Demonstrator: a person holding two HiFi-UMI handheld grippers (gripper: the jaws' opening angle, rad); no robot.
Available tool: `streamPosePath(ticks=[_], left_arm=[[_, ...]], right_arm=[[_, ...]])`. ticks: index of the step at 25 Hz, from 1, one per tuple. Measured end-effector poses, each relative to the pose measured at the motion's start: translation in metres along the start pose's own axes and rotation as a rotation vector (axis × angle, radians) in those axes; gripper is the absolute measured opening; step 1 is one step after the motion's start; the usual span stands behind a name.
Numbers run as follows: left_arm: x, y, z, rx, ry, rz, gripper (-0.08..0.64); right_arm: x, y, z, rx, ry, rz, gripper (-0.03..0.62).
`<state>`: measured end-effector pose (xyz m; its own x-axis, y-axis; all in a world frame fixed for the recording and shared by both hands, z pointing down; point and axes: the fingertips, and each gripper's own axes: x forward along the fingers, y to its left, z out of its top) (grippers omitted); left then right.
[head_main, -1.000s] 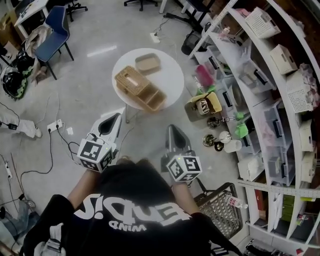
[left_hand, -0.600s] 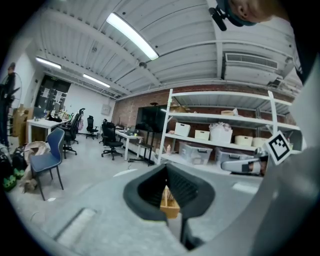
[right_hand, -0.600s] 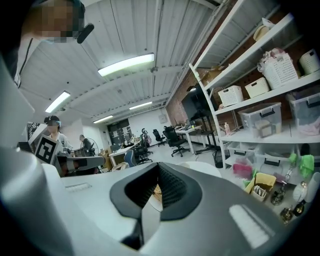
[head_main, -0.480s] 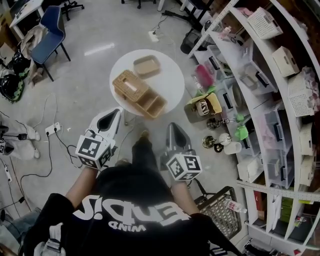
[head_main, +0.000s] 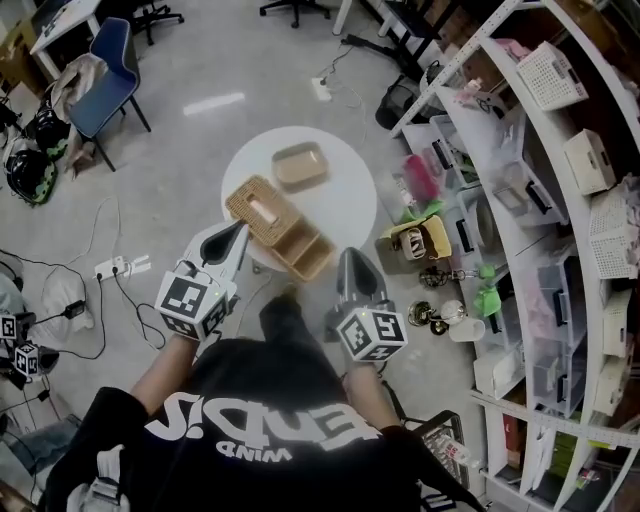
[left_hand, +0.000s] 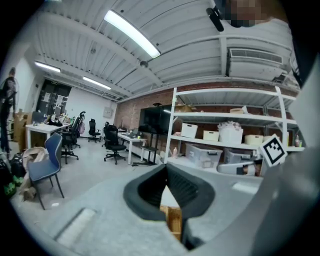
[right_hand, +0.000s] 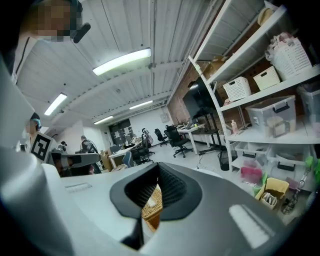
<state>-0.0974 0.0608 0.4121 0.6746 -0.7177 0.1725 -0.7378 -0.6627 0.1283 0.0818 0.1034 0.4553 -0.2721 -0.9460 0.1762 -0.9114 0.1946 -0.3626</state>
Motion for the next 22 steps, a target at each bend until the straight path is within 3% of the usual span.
streamPosePath(ticks=[13,22], left_arm=[[0.106,0.037,0.031,-0.002,-0.003,0.105,0.002],[0.136,0.048,0.037,0.010,0.007,0.137,0.002]], right_arm=[[0.102,-0.063,0.051,-0.015,0.045,0.103,0.000],[0.137,-0.080,0.061,-0.010,0.059,0.134,0.000]])
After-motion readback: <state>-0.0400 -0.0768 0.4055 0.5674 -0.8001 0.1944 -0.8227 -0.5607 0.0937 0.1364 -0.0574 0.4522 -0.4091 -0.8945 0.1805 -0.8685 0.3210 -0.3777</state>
